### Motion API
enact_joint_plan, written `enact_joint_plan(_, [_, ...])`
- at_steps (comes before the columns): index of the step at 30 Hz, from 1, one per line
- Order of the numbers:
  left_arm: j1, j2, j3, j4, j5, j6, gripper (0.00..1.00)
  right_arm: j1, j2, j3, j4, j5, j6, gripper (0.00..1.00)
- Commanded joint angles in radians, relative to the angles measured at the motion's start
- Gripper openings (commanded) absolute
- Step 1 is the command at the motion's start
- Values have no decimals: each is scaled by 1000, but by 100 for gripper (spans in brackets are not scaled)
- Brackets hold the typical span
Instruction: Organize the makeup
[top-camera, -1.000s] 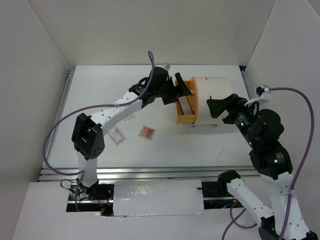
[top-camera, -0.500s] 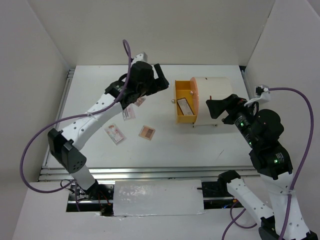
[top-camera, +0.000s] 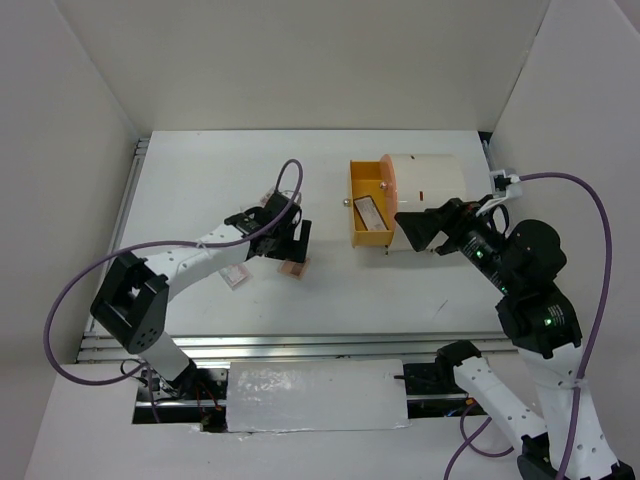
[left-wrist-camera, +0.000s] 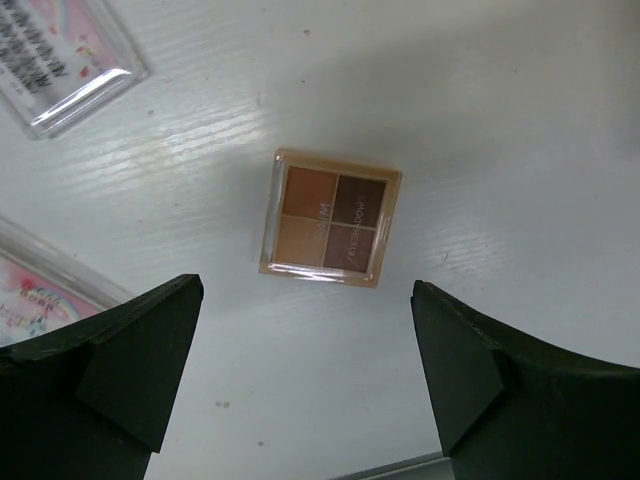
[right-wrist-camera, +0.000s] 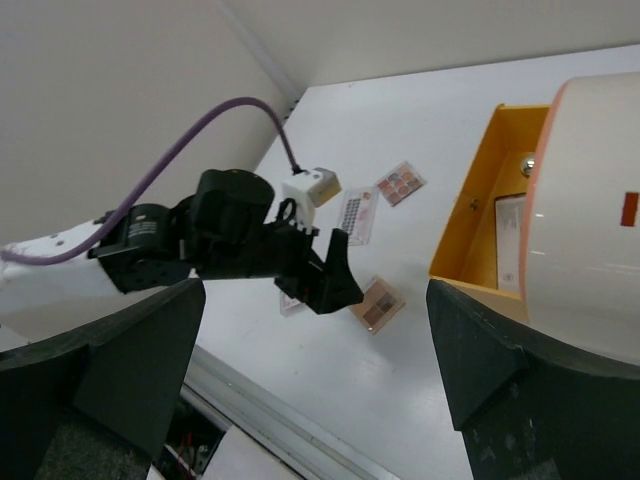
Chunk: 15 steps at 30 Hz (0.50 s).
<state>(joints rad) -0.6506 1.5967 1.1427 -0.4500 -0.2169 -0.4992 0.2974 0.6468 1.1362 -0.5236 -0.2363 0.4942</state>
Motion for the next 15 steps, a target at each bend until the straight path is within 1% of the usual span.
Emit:
enact_joint_plan(1, [-1,32,-12,148,73,73,99,8,1,-15,86,-107,-25,100])
enact_joint_plan(6, [-3,101,-21,192,111,62,99,9,-3,-20,88,-104,-28,100])
enact_joint_plan(10, [-1,189,0,166,80,31,99,9,-3,-19,86,-94,-28,100])
enact_joint_plan(13, [-1,216,-3,157,38,5,99,9,1,-18,88,-95,-28,100])
enact_joint_plan(15, [-1,224,-11,155,33,2,99,9,7,-21,94,-98,-26,100])
